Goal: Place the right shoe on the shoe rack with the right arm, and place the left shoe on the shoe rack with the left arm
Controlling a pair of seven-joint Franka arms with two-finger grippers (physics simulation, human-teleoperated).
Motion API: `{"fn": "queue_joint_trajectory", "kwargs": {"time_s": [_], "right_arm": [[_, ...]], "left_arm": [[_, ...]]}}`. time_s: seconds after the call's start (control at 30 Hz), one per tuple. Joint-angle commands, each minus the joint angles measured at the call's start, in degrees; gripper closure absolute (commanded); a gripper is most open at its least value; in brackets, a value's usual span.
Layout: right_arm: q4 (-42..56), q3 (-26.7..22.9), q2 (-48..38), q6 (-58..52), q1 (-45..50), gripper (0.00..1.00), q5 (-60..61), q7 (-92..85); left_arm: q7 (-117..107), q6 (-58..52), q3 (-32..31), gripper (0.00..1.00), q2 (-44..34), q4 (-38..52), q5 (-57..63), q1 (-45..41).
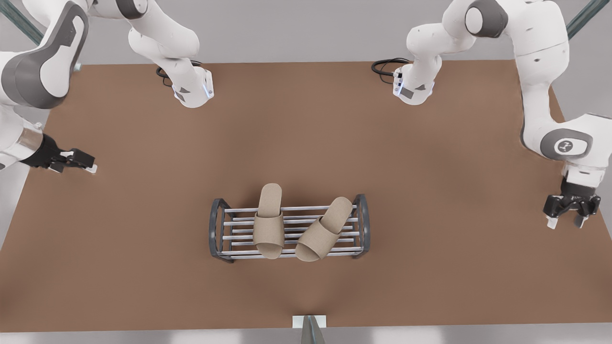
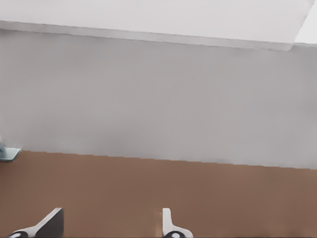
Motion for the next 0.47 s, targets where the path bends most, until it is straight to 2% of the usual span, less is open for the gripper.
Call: {"fn": "queue_joint_trajectory", "kwargs": {"time_s": [0.0,0.03,0.07,0.1,0.13,0.17,0.2,0.27,0.3,0.33,0.43], "right_arm": [[-0.3,-0.2,-0.4,-5.7,0.8,0.0,0.7,-0.7],[-2.6,0.0,-0.4,-1.6,0.9,0.0,0.1,-0.8],[-3.7,0.4,-0.2,1.7,0.9,0.0,-1.5,-0.7],[-5.3,0.5,0.1,5.7,1.0,0.0,-1.6,-0.3],[-5.5,0.5,0.3,6.7,1.0,0.0,-1.7,0.8],[-5.3,0.5,0.2,8.6,2.9,0.0,-1.8,0.8],[-5.2,0.5,0.3,9.2,4.5,0.0,-1.8,1.2],[-5.0,-0.1,1.0,11.1,3.8,0.0,-1.7,3.0],[-5.0,-0.2,1.3,11.2,3.6,0.0,-1.7,3.0],[-5.0,-0.2,1.5,11.1,3.6,0.0,-1.7,3.0],[-5.2,-0.2,1.8,10.7,3.3,0.0,-1.8,3.2]], "left_arm": [[-90.7,-57.2,-3.3,0.0,-2.9,7.3,45.0,-10.9],[-107.4,-59.9,-5.0,0.0,1.5,15.7,45.0,-14.3],[-103.3,-71.4,-5.2,0.0,5.4,26.2,44.5,-14.8],[-78.2,-72.6,-5.0,0.0,2.5,25.4,45.4,-14.7],[-57.5,-70.0,-6.2,0.0,-2.0,17.2,56.0,-14.6],[-67.3,-67.3,-8.7,0.0,-1.6,13.7,56.5,-14.8],[-87.9,-69.5,-8.7,0.0,0.5,14.7,50.8,-15.1],[-90.7,-77.7,-7.9,0.0,9.4,27.7,47.3,-15.4],[-90.4,-66.4,-8.3,0.0,3.4,20.1,47.2,-15.5],[-90.3,-61.1,-8.7,0.0,-1.0,14.9,47.7,-16.3],[-90.3,-66.8,-8.8,0.0,1.9,19.8,47.8,-16.4]]}}
